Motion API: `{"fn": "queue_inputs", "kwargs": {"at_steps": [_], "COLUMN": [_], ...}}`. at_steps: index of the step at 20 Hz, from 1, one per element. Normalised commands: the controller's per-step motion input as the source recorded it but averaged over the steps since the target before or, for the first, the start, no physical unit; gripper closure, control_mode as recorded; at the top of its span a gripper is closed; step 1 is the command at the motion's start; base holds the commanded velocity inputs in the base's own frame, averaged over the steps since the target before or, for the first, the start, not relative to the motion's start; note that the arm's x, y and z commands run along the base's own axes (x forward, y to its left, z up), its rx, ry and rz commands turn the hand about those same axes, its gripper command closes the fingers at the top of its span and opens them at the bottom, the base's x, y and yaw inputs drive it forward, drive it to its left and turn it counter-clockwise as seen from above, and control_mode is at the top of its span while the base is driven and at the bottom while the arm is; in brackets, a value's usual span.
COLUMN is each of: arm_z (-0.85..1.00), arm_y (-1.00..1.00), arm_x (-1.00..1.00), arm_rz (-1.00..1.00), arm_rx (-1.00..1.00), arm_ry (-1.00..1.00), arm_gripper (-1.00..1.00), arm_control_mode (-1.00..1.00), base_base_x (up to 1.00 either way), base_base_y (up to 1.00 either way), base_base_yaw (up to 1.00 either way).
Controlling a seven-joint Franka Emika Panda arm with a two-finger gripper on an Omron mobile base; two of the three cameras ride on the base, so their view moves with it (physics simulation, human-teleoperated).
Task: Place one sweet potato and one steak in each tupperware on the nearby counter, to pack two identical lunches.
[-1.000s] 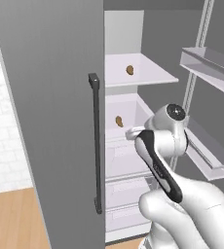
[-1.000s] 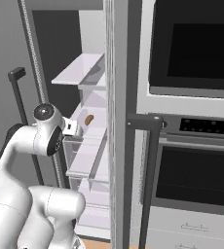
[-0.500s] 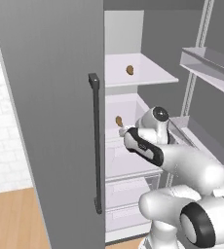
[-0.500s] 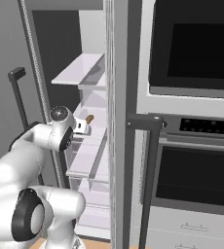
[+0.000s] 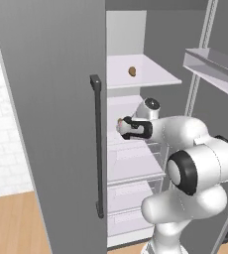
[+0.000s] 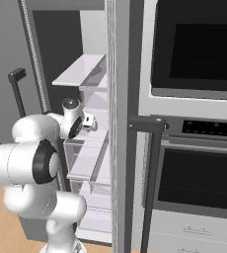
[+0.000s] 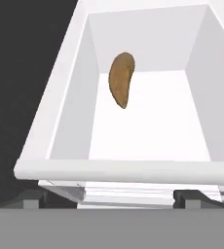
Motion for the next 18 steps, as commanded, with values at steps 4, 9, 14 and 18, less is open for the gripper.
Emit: {"fn": "queue_inputs", "kwargs": {"at_steps": [4,9,14,18], "arm_z": [-0.30,-0.33,-0.27,-0.15], "arm_y": [0.01,0.00,0.00,0.00], "arm_x": [0.51,0.47,0.55,0.64], "arm_rz": [0.00,0.00,0.00,0.00], "arm_rx": [0.00,0.00,0.00,0.00], "arm_ry": [0.00,0.00,0.00,0.02], "arm_gripper": [-1.00,-1.00,-1.00,-1.00], "arm_control_mode": [-1.00,-1.00,-1.00,-1.00], "base_base_x": [0.00,0.00,0.00,0.00], "base_base_y": [0.00,0.00,0.00,0.00], "base_base_yaw": [0.00,0.00,0.00,0.00]}}
